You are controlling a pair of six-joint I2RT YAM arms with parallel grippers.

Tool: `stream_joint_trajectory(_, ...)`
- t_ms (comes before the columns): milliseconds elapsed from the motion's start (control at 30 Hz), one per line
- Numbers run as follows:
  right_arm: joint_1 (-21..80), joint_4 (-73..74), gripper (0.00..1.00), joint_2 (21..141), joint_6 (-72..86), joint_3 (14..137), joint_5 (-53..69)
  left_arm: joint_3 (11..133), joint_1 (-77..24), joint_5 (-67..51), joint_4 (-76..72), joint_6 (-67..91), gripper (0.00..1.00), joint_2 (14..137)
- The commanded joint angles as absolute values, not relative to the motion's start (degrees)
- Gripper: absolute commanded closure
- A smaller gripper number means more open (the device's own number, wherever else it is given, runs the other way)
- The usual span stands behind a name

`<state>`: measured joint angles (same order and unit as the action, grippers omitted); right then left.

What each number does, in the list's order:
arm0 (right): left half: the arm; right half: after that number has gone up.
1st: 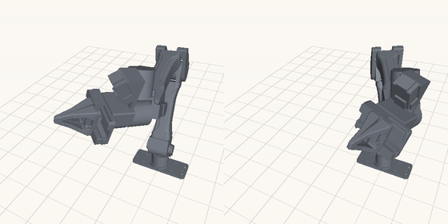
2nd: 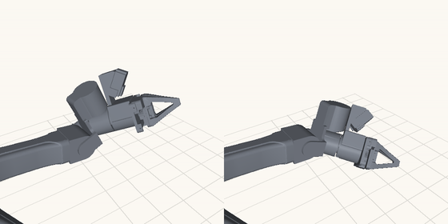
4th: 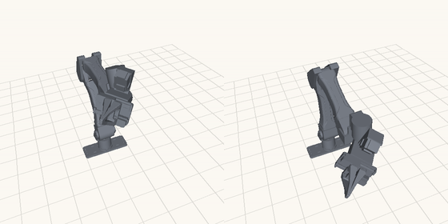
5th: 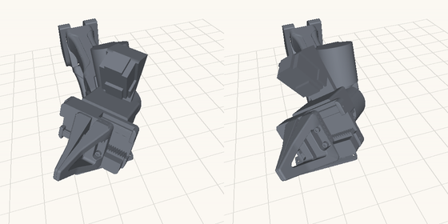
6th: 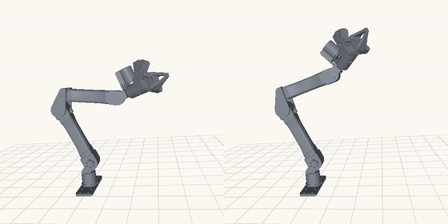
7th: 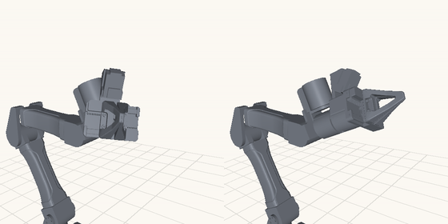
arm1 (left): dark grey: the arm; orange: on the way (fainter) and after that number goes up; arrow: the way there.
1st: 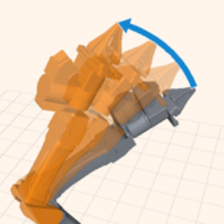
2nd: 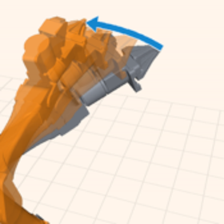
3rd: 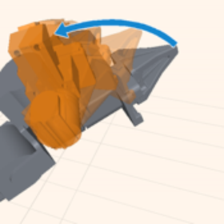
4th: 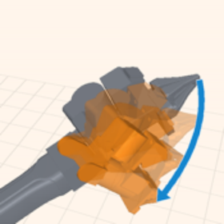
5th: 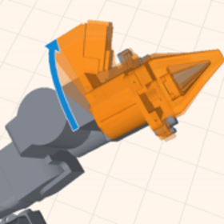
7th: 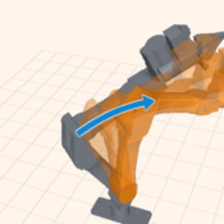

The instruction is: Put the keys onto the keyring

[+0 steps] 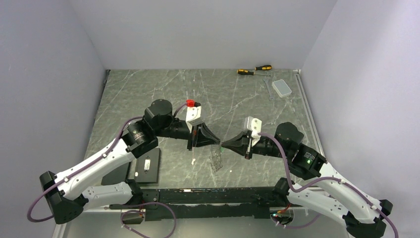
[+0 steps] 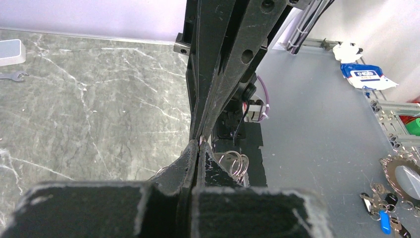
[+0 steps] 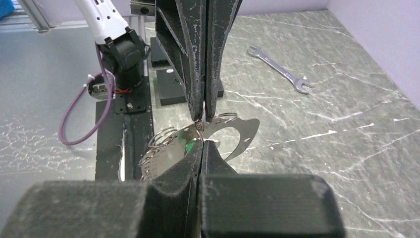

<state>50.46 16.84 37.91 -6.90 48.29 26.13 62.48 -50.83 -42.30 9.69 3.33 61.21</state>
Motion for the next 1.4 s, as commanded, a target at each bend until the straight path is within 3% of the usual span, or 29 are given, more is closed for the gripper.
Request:
stream_joint_trajectory(0, 50.45, 17.04, 1.0, 38.08, -6.48, 48.21, 26.2, 62.25, -50.72, -42.2, 1.01, 6.56, 1.0, 58.74)
stream_joint_trajectory(600, 50.45, 11.84, 1.0, 40.64, -5.91, 48.29, 27.08, 58.16, -50.77, -43.53, -14.75, 12.48, 1.0, 62.24)
stream_joint_trajectory(633, 50.45, 12.45, 0.99, 40.42, -6.09, 48.52, 26.66, 58.04, -50.8, -43.44, -14.68, 12.4, 1.0, 62.32)
stream_joint_trajectory(733, 50.45, 15.07, 0.76, 39.32, -6.62, 49.22, 25.29, 57.86, -50.77, -42.97, -13.76, 11.87, 1.0, 62.25)
stream_joint_trajectory(800, 50.45, 16.57, 0.7, 37.99, -6.76, 49.31, 24.73, 57.67, -50.77, -42.68, -13.63, 11.84, 1.0, 62.14)
stream_joint_trajectory(1367, 50.45, 12.85, 0.68, 34.16, -5.74, 47.57, 21.02, 55.69, -50.77, -41.57, -17.46, 13.69, 1.0, 61.67)
